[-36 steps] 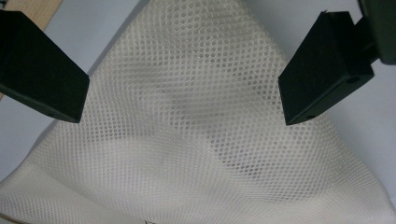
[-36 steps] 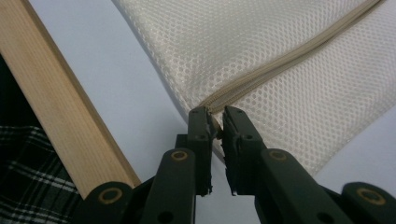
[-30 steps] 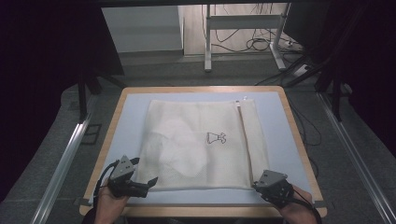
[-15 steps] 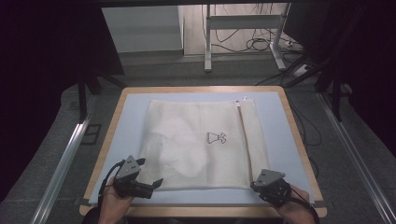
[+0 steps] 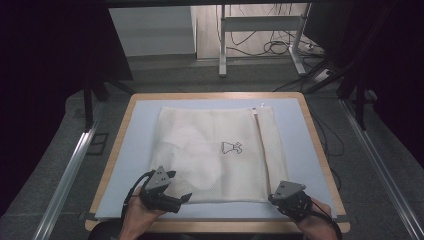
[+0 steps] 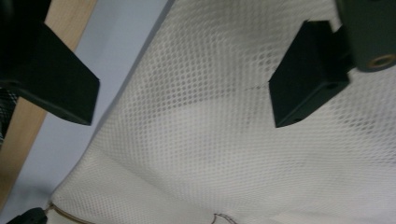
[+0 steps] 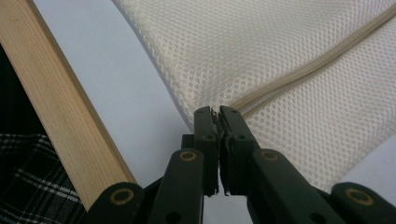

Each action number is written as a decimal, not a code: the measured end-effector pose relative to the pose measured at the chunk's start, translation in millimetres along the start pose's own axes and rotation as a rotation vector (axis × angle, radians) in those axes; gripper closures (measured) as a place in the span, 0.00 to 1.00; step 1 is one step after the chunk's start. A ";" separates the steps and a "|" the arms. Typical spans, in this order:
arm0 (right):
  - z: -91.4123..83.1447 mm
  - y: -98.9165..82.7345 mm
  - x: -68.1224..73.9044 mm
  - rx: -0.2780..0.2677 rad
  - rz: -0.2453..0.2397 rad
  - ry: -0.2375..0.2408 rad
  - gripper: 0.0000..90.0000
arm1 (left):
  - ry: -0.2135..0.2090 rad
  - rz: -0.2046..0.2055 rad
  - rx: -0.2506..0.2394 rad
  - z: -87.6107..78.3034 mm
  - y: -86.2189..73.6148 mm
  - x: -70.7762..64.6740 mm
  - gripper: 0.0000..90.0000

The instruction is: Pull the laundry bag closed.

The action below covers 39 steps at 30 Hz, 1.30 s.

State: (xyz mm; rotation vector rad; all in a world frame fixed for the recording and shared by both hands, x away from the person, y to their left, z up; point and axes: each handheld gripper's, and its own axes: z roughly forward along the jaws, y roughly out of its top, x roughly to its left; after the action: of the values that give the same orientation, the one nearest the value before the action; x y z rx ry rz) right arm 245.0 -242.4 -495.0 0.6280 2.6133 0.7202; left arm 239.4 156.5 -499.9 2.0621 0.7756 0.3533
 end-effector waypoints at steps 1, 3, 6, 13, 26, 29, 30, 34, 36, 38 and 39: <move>-0.1 -0.1 -0.3 -0.001 0.002 0.002 0.95 | -0.013 0.005 -0.003 2.0 2.1 -1.7 0.16; 0.0 -0.2 -0.7 -0.002 0.006 0.004 0.95 | -0.017 0.009 -0.005 3.2 3.2 -2.8 0.21; 0.0 -0.3 -1.2 -0.003 0.012 0.008 0.95 | -0.036 0.019 0.005 8.4 6.2 -6.2 0.26; 0.5 -0.3 -2.0 -0.010 0.020 0.013 0.95 | -0.095 -0.009 -0.005 12.9 10.0 -5.9 0.38; 0.5 -0.4 -2.0 -0.014 0.026 0.010 0.94 | -0.133 0.017 0.008 28.3 19.2 -12.3 0.50; 0.5 -0.5 -2.2 -0.015 0.030 0.010 0.94 | -0.137 0.033 0.022 33.7 22.0 -14.4 0.53; 0.5 -0.5 -2.2 -0.015 0.030 0.010 0.94 | -0.137 0.033 0.022 33.7 22.0 -14.4 0.54; 0.6 -0.4 -2.8 -0.012 0.025 0.011 0.94 | -0.148 0.043 0.027 41.6 26.7 -16.5 0.58; 0.7 -0.3 -3.0 -0.011 0.025 0.012 0.94 | -0.157 0.044 0.028 45.0 28.7 -17.4 0.60; 0.8 -0.2 -2.9 -0.011 0.026 0.014 0.94 | -0.165 0.048 0.028 48.9 31.0 -19.0 0.62; 0.9 -0.1 -2.9 -0.011 0.025 0.014 0.94 | -0.167 0.051 0.029 51.0 32.2 -20.4 0.62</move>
State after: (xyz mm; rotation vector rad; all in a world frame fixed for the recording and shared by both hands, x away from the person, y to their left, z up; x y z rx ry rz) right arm 247.8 -243.6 -495.1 0.6560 2.6166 0.7485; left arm 262.6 97.3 -502.0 2.1109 0.6321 0.1960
